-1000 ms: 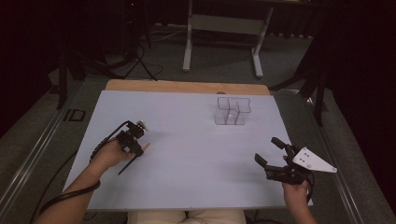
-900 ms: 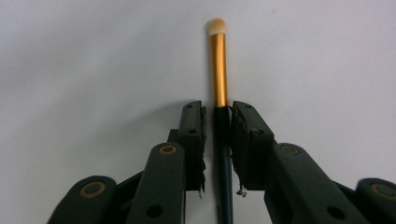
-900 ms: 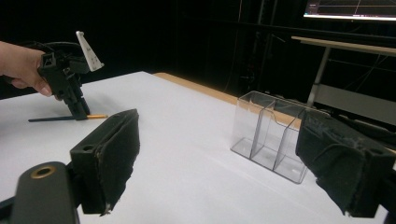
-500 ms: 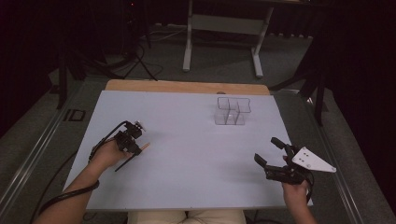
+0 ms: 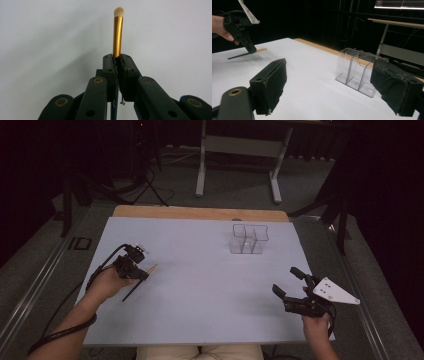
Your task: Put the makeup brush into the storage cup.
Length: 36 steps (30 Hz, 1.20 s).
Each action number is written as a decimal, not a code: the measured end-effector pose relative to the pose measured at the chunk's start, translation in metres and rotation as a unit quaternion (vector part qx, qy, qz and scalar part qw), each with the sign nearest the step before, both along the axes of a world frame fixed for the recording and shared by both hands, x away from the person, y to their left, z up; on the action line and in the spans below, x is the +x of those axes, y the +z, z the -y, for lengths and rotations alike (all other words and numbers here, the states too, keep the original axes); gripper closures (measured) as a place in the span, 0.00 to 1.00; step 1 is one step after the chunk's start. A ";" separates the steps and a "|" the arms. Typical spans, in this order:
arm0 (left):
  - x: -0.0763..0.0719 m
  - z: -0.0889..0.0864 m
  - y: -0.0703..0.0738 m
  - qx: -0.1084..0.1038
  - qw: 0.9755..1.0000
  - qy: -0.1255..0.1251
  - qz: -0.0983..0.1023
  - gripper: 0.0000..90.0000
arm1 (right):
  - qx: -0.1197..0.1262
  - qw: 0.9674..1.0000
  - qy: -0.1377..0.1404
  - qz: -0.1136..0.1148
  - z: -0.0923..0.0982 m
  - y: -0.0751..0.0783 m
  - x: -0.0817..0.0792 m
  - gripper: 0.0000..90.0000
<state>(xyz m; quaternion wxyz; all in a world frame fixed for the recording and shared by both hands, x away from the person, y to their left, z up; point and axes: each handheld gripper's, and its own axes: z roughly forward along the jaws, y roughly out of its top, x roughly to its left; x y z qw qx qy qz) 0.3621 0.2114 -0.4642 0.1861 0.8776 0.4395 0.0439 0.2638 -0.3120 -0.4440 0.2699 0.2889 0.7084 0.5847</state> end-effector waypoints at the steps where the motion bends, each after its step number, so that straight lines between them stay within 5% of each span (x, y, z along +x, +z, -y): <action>1: -0.002 -0.001 0.003 0.000 1.000 0.000 0.006 0.94 | 0.000 1.000 0.000 0.000 0.000 0.000 0.000 0.15; 14: -0.026 -0.012 0.031 -0.064 0.997 -0.001 0.052 0.94 | 0.000 1.000 -0.001 -0.003 -0.001 -0.001 0.001 0.15; 22: -0.036 -0.009 0.046 -0.134 0.986 -0.009 0.094 0.94 | -0.003 1.000 -0.003 -0.005 0.000 -0.002 -0.001 0.15; 31: -0.043 -0.006 0.053 -0.158 0.981 -0.017 0.109 0.94 | -0.008 1.000 -0.005 -0.004 -0.002 -0.002 -0.001 0.15; 32: -0.046 -0.006 0.055 -0.165 0.979 -0.016 0.120 0.94 | -0.008 1.000 -0.005 -0.003 -0.002 -0.002 -0.001 0.15; 36: -0.048 -0.006 0.057 -0.171 0.976 -0.015 0.130 0.94 | -0.009 1.000 -0.006 -0.006 -0.002 -0.002 -0.001 0.15</action>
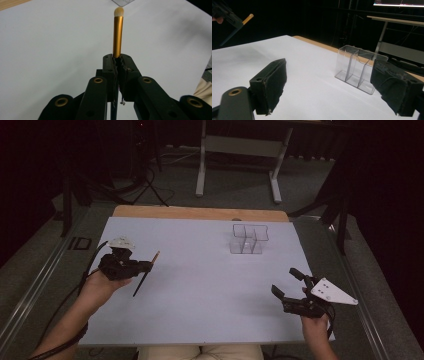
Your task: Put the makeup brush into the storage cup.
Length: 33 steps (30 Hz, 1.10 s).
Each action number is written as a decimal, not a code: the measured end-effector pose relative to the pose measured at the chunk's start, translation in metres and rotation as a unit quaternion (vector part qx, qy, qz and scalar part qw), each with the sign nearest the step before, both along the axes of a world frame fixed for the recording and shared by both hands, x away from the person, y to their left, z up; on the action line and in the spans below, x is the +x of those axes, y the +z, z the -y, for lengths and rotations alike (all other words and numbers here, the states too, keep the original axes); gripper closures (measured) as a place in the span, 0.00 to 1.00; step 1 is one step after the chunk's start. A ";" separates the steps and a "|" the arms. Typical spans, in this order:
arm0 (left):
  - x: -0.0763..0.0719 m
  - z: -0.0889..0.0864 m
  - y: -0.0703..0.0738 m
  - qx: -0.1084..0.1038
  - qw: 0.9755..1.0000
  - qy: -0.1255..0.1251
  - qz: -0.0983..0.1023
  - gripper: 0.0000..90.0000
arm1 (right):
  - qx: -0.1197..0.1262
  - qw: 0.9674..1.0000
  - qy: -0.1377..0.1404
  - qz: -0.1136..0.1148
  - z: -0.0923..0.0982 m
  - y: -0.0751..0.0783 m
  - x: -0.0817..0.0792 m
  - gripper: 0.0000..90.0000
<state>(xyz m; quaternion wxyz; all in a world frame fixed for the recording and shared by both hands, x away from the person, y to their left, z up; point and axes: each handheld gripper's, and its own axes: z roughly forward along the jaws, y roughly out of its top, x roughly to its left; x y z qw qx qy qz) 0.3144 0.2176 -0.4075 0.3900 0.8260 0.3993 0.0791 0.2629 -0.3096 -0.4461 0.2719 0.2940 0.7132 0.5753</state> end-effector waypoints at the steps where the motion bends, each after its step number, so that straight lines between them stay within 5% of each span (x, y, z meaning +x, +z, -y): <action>1: -0.001 0.000 0.001 0.003 1.000 0.004 0.009 0.94 | 0.000 1.000 0.000 -0.001 0.000 0.000 0.000 0.15; 23: -0.011 0.024 0.016 -0.054 0.996 -0.004 0.077 0.94 | -0.011 1.000 0.006 0.004 -0.007 0.002 -0.002 0.15; 33: -0.010 0.040 0.019 -0.071 0.992 -0.018 0.100 0.94 | -0.002 1.000 0.025 -0.018 -0.023 0.006 -0.001 0.15</action>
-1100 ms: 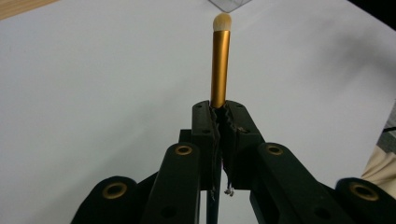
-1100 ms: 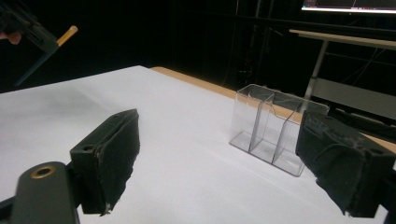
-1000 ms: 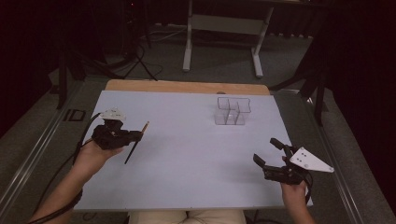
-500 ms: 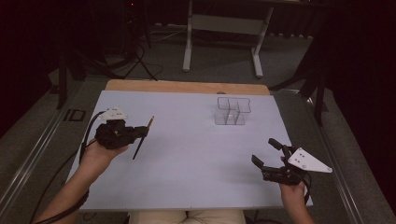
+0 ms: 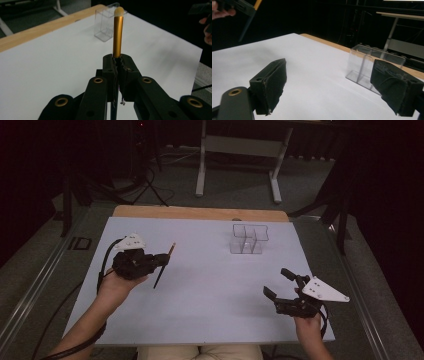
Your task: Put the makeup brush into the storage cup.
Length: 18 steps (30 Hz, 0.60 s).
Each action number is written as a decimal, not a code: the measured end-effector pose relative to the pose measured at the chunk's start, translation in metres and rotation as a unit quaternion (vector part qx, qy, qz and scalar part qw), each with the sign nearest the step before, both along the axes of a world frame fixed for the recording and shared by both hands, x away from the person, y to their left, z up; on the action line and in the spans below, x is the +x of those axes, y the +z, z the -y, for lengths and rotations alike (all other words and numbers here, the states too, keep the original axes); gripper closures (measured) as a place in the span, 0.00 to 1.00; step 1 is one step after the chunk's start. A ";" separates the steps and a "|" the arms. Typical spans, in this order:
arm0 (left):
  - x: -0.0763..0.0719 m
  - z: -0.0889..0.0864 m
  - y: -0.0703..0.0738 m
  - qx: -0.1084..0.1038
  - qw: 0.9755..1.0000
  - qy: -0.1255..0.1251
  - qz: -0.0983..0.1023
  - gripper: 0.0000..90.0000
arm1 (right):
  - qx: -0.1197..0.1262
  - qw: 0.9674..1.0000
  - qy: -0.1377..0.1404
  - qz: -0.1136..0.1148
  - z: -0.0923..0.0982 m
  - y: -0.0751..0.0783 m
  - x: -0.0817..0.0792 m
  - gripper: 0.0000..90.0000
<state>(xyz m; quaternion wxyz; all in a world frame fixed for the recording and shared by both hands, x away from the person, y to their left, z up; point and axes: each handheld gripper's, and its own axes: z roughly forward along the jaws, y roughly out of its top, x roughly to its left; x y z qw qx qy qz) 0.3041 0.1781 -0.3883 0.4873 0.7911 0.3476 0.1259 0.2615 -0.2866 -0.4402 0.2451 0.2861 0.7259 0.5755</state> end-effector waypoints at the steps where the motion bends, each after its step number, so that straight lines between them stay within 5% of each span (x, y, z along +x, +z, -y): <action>1: 0.000 0.002 0.001 0.001 1.000 -0.004 -0.001 0.94 | 0.000 1.000 0.004 -0.003 -0.002 0.001 0.000 0.15; 15: -0.001 0.021 0.017 -0.041 0.998 -0.017 0.044 0.94 | 0.020 0.999 0.020 -0.017 -0.027 0.035 0.009 0.16; 18: 0.000 0.026 0.018 -0.045 0.998 -0.019 0.047 0.94 | 0.009 1.000 0.021 -0.020 -0.034 0.042 0.013 0.15</action>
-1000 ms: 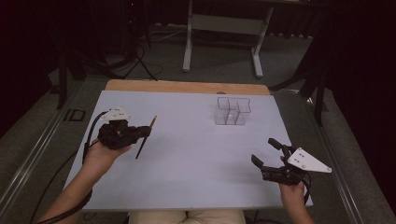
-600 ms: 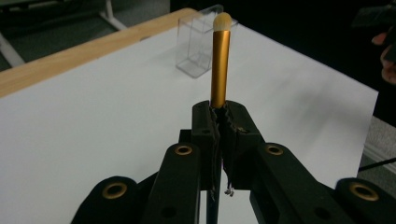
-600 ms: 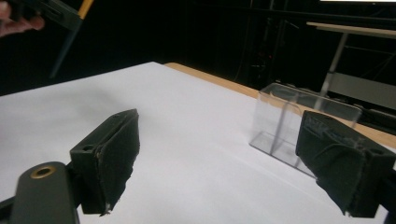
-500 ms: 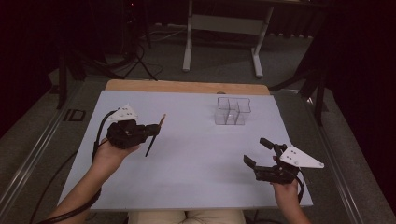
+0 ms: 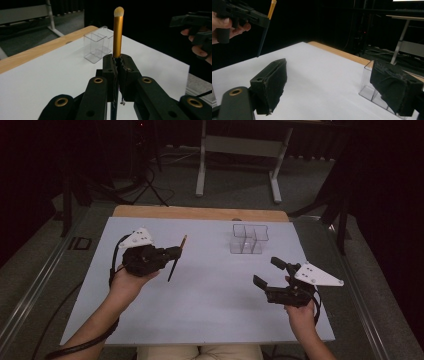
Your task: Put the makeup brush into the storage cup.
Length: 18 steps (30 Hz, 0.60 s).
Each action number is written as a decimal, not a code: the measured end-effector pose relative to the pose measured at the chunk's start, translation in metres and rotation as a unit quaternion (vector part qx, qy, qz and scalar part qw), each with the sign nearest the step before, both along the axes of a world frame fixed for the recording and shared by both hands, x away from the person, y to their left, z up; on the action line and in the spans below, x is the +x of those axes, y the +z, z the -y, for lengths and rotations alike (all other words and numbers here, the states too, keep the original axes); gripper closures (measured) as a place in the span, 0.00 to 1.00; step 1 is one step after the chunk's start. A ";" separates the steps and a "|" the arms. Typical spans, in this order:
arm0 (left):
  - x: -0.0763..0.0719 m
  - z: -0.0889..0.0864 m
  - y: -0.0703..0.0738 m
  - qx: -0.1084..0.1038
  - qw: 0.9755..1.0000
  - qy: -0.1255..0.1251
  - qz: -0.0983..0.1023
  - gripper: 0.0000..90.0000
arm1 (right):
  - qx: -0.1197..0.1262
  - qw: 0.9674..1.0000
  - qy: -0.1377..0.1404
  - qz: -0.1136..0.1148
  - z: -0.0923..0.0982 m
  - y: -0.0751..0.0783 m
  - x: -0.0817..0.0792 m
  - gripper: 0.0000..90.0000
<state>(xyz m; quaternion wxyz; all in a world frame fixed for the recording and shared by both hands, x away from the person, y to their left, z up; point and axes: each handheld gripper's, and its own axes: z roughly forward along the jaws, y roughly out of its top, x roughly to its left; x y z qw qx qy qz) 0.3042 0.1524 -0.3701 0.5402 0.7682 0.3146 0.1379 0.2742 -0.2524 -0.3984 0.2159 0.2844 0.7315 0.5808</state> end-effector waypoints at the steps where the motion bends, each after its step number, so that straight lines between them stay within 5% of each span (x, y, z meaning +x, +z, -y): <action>1: 0.000 0.002 0.001 -0.002 1.000 -0.002 0.000 0.94 | -0.004 1.000 0.002 -0.002 -0.003 0.002 0.001 0.15; 12: 0.000 0.017 0.008 -0.029 0.999 -0.005 0.035 0.94 | 0.008 0.999 0.045 -0.005 -0.035 0.012 0.005 0.13; 18: 0.001 0.027 0.008 -0.041 0.998 -0.008 0.043 0.94 | 0.013 0.996 0.079 -0.037 -0.058 0.006 0.008 0.17</action>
